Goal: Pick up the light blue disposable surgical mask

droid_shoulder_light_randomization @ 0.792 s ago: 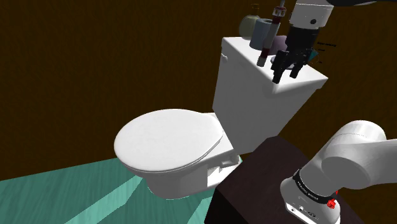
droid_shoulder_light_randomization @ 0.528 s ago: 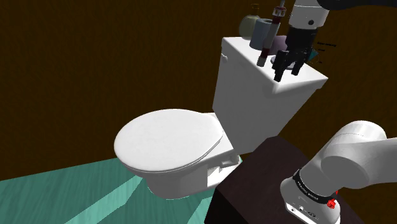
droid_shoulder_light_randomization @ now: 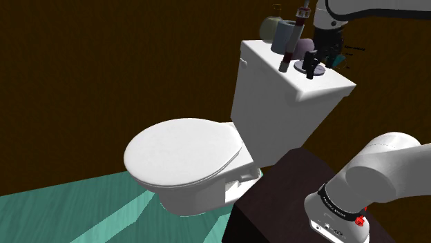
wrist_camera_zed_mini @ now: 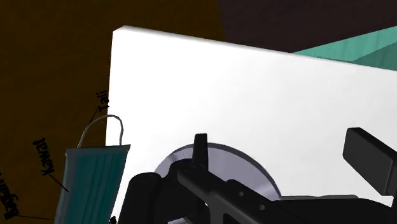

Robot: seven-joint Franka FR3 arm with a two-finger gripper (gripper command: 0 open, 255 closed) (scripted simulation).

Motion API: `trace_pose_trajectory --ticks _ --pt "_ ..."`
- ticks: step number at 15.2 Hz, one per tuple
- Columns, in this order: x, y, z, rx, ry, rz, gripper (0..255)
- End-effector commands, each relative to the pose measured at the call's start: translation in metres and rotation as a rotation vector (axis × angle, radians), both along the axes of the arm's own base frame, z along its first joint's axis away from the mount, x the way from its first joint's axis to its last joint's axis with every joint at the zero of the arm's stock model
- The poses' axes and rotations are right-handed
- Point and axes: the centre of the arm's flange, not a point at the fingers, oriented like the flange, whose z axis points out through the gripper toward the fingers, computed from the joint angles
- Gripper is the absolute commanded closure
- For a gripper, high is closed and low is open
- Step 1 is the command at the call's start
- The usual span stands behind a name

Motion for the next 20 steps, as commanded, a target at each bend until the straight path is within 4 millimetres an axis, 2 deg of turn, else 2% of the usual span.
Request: trace_pose_trajectory --ticks 1,11,12,20 --pt "0.005 -0.02 0.003 -0.063 0.015 -0.003 0" --pt "0.036 -0.101 0.026 -0.36 0.083 -0.016 0" --pt "0.038 -0.106 0.028 -0.377 0.087 -0.017 0" --pt "0.038 -0.106 -0.012 -0.377 0.087 -0.017 0"
